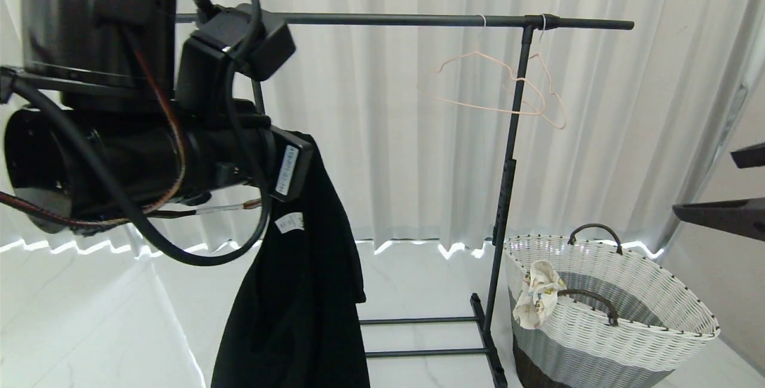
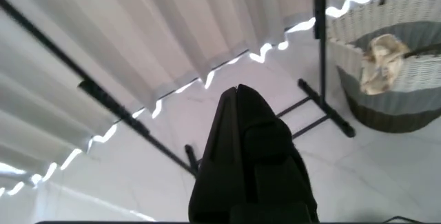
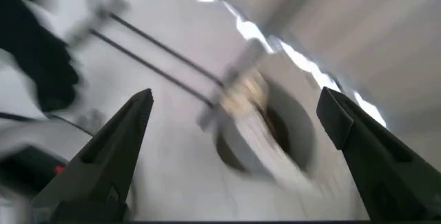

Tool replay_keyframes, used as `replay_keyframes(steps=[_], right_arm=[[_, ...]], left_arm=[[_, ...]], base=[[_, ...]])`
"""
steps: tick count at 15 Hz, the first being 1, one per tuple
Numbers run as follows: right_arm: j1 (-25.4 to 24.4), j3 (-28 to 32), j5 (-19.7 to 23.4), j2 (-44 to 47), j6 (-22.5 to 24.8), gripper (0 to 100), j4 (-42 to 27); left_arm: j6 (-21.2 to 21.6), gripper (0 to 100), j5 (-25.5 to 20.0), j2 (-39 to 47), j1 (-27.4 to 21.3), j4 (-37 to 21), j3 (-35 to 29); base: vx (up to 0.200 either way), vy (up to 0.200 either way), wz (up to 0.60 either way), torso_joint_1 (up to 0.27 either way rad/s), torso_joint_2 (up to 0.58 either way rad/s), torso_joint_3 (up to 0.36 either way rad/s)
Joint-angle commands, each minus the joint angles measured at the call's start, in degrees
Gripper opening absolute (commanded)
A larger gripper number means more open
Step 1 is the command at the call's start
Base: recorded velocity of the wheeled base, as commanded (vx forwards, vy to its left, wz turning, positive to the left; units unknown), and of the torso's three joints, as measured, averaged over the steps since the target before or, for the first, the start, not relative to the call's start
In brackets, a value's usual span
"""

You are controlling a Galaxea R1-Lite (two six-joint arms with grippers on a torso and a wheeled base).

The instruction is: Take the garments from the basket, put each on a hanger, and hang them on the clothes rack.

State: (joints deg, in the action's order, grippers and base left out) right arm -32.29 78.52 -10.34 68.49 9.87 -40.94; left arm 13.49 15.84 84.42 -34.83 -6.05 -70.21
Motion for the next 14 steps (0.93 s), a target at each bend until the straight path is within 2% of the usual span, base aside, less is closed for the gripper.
replay_keyframes(steps=[1, 2, 3, 5, 6, 11, 12, 14], right_arm=[[13.04, -2.49, -1.7, -3.71, 0.5, 100, -4.68], [14.98, -4.25, -1.88, -4.68, 0.67, 100, -4.68], [20.25, -7.86, -2.05, -6.61, 1.9, 100, -4.86], [27.37, -11.72, -1.7, -8.28, 6.56, 100, -4.59], [29.13, -12.43, -1.53, -8.55, 7.53, 100, -4.5], [29.3, -14.27, 0.32, -8.19, 7.26, 100, -0.99], [29.3, -17.44, 1.2, -8.55, 6.65, 100, 3.93], [29.48, -20.42, 1.2, -8.81, 6.3, 100, 8.5]], left_arm=[[2.5, 0, -0.63, -6.99, 11.54, -1.25, 4.55], [2.85, 0, -0.63, -7.96, 14.17, -1.25, 6.13], [2.85, 0, -0.89, -10.68, 18.83, -1.16, 9.82], [2.85, 0, -2.04, -13.58, 22.96, -1.16, 14.4], [2.94, 0, -2.04, -14.28, 24.55, -1.16, 15.54], [2.06, 0, -3.71, -14.9, 25.78, -1.07, 16.94], [-1.19, 0, -5.73, -14.99, 25.51, -0.98, 17.21], [-3.04, 0, -9.42, -15.16, 25.6, -0.98, 17.21]], base=[[0.0, 0.0, 0.0, 0.0, 0.0, 0.0], [0.0, 0.0, 0.0, 0.0, 0.0, 0.0], [0.0, 0.0, 0.0, 0.0, 0.0, 0.0], [0.0, 0.0, 0.0, 0.0, 0.0, 0.0], [0.0, 0.0, 0.0, 0.0, 0.0, 0.0], [0.0, 0.0, 0.0, 0.0, 0.0, 0.0], [0.0, 0.0, 0.0, 0.0, 0.0, 0.0], [0.0, 0.0, 0.0, 0.0, 0.0, 0.0]])
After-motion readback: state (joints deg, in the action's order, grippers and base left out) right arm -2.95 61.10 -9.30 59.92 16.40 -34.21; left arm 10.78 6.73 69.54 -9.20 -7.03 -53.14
